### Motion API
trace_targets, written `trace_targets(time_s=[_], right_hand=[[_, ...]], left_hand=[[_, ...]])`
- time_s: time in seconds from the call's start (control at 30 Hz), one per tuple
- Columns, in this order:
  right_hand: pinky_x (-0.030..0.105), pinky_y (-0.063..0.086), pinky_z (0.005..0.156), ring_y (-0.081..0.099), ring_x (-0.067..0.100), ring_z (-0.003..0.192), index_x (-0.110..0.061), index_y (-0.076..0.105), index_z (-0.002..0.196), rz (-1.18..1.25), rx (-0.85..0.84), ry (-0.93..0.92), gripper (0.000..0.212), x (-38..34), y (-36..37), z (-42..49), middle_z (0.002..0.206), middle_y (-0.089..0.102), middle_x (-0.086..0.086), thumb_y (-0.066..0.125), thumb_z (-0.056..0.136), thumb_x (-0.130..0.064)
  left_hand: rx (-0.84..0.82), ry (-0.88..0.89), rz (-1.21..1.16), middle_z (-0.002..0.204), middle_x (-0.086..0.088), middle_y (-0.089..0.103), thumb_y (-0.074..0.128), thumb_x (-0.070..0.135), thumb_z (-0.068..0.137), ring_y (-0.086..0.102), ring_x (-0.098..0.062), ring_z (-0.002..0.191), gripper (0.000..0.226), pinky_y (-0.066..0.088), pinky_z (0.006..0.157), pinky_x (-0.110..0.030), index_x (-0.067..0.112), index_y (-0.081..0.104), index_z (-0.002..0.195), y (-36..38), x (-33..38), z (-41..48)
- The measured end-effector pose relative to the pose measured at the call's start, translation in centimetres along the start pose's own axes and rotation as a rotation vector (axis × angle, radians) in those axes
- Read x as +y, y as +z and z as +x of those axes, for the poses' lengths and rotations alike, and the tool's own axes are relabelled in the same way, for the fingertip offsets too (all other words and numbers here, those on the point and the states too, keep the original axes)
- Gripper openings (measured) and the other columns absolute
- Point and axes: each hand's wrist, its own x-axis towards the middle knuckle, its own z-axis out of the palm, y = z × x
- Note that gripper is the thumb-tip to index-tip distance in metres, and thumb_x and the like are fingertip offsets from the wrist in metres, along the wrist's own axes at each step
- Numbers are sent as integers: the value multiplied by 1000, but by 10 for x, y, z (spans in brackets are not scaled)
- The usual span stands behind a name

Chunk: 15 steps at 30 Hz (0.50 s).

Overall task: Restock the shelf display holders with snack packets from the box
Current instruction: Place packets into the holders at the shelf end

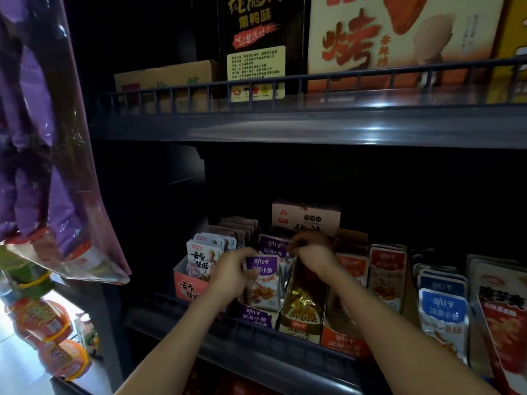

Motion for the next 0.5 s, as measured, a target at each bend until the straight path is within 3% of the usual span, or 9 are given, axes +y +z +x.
trace_targets(time_s=[0.1,0.2,0.3,0.43,0.5], right_hand=[[18,44,69,57,10,90,-16,65,110,1,-84,60,22,-3,-5,7,110,65,4,64,88,-16],[22,48,76,58,12,90,-13,64,114,-9,-106,80,24,-8,-6,8,112,64,5,61,90,-16],[21,47,68,55,9,77,-10,63,114,47,-119,74,22,-12,-9,4,101,64,5,52,95,-9],[22,48,61,54,8,73,-10,57,124,127,-105,63,39,-9,-12,-5,90,57,0,42,93,7],[19,45,58,52,8,69,-10,57,124,158,-117,104,40,-7,-11,-10,84,55,-1,39,93,8]], left_hand=[[-18,-3,41,110,0,61,67,6,84,54,-8,97,38,42,71,-13,11,57,121,6,8,17],[-63,-5,119,124,-6,60,68,5,83,56,-16,112,48,42,82,-18,9,52,129,14,14,30],[-33,-5,154,125,-7,57,68,6,83,55,-18,115,48,38,78,-16,9,51,127,19,13,31],[20,33,170,129,-7,47,67,2,81,48,-22,121,63,41,93,-23,14,42,137,23,12,23],[22,54,213,127,-7,45,68,3,79,47,-23,121,68,39,93,-25,15,39,139,24,12,20]])
